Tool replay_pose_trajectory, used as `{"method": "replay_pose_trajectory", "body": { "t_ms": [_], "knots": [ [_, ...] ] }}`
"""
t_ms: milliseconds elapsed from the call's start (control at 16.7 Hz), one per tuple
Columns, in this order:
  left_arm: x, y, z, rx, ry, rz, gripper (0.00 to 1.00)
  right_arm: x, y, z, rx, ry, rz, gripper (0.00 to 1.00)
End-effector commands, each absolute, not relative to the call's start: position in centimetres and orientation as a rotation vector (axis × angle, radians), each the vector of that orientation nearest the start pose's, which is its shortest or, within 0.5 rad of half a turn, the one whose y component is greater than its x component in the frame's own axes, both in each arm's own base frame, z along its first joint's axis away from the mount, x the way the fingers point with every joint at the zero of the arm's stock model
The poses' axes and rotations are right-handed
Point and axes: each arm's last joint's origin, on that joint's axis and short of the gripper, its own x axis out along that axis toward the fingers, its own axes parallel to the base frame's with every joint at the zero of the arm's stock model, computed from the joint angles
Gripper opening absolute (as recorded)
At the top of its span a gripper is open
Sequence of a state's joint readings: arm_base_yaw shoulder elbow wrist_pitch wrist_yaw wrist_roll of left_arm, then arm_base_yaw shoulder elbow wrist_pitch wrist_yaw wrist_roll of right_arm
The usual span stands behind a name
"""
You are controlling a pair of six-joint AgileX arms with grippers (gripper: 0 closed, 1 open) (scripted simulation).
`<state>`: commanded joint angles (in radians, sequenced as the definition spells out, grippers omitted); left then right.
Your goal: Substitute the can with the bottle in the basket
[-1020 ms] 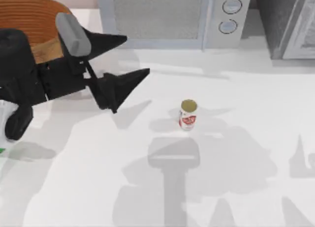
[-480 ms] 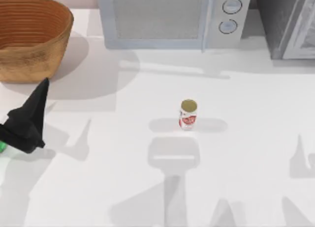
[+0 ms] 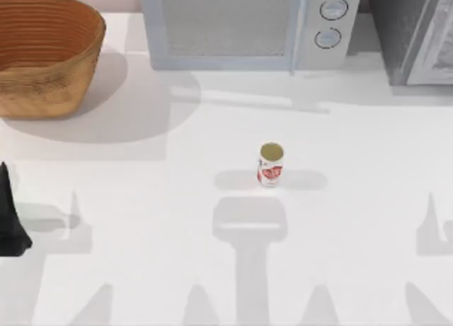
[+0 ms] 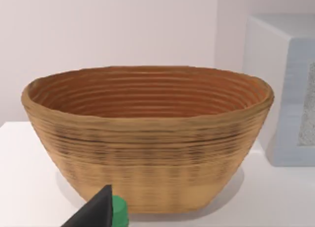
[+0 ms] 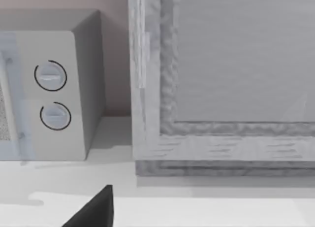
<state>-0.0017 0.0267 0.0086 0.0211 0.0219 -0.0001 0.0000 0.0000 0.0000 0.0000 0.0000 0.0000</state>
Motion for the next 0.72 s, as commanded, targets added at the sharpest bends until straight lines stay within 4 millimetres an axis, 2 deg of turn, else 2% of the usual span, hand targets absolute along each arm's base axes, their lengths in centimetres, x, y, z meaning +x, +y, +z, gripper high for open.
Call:
{"method": "replay_pose_trajectory", "body": {
  "t_ms": [420,720],
  "knots": [
    [10.6,-0.2,16.1,0.000,-0.001,-0.004,1.00,10.6,-0.1,16.0,0.000,0.000,0.000,1.00],
    [11.5,0.1,15.0,0.006,0.071,-0.006,1.00,10.6,-0.1,16.0,0.000,0.000,0.000,1.00]
  ]
}}
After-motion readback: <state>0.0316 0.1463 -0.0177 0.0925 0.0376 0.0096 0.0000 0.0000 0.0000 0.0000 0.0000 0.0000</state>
